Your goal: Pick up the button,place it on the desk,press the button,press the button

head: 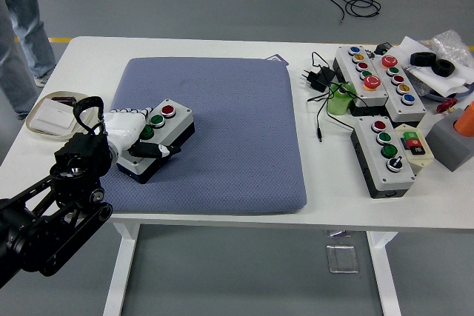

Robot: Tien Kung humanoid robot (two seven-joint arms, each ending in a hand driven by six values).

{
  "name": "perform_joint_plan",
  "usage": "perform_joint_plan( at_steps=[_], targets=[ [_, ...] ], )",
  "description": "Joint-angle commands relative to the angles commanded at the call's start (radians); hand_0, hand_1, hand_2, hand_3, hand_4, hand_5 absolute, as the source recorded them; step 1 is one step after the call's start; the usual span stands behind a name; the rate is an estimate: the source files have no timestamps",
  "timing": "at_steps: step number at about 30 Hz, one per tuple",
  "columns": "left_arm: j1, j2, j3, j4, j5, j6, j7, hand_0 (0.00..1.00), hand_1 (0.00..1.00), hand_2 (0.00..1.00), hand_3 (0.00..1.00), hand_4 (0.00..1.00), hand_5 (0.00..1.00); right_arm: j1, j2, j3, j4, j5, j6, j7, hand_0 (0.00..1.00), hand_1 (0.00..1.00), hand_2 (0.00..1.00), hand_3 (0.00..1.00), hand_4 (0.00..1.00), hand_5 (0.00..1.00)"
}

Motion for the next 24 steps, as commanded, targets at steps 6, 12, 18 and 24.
perform_joint_plan(
  at_steps=[6,12,18,24],
  targets=[
    [-0.008,0.002,0.005,0.011,0.036,0.027,-0.022,0.512,0.669,0.724,0.936,0.872,0.357,-0.001,0.000,0.001,0.000,-0.002,0.001,-0.001,0.630,0.547,0.622,0.568,0.306,0.247],
    [-0.020,0.019,-0.010,0.026,0.039,0.033,-0.115,0.474,0.479,0.517,0.696,0.688,0.089,0.001,0.000,-0.001,0.000,-0.003,0.003,-0.001,0.630,0.547,0.622,0.568,0.306,0.247],
    [-0.033,0.036,-0.011,0.047,0.039,0.061,-0.227,0.475,0.363,0.325,0.391,0.534,0.002,0.001,0.000,0.000,0.000,-0.006,0.003,-0.001,0.630,0.547,0.622,0.568,0.306,0.246],
    [-0.040,0.049,-0.009,0.057,0.039,0.116,-0.339,0.461,0.289,0.247,0.291,0.510,0.002,0.001,0.000,0.000,0.000,-0.005,0.003,-0.001,0.630,0.548,0.622,0.568,0.306,0.246]
  ],
)
